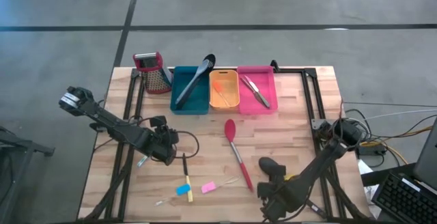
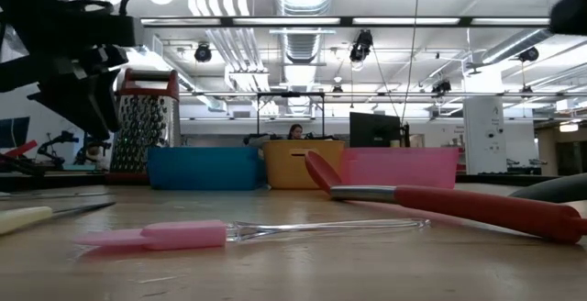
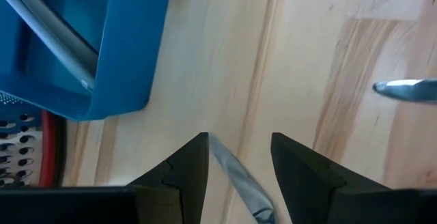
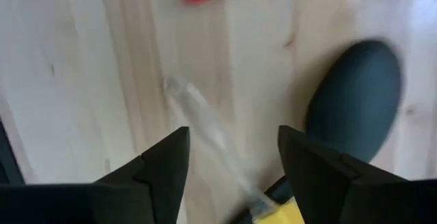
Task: Pick & Place Kitchen Items
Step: Put the yellow spatula into the yellow bin
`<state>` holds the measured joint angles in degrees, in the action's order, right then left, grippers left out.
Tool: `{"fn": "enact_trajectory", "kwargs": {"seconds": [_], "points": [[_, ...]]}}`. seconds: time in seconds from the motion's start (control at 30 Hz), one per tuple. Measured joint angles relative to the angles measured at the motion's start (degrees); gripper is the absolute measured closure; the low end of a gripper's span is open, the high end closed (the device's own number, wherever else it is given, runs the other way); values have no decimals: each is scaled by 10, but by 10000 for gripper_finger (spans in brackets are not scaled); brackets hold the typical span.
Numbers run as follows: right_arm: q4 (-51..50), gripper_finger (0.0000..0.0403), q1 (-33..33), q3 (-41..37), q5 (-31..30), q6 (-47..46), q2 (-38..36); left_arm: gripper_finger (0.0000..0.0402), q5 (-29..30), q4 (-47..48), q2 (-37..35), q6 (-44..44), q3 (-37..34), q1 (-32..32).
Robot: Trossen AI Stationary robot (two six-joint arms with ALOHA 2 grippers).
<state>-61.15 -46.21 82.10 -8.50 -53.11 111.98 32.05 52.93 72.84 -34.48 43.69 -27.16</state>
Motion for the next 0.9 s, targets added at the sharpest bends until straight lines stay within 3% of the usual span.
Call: {"fn": "enact_trajectory", "kwargs": {"seconds": [0.23, 0.57, 0.73, 0.9], "points": [[-1, 187, 1, -1, 30, 16, 33, 239, 0, -4, 0, 12, -11, 0], [-1, 222, 2, 1, 92, 50, 86, 239, 0, -23, 0, 7, -20, 0], [3, 269, 3, 2, 97, 56, 90, 239, -1, -24, 0, 6, -20, 0], [2, 349, 5, 9, 106, 58, 91, 239, 0, -25, 0, 6, -20, 0]]}}
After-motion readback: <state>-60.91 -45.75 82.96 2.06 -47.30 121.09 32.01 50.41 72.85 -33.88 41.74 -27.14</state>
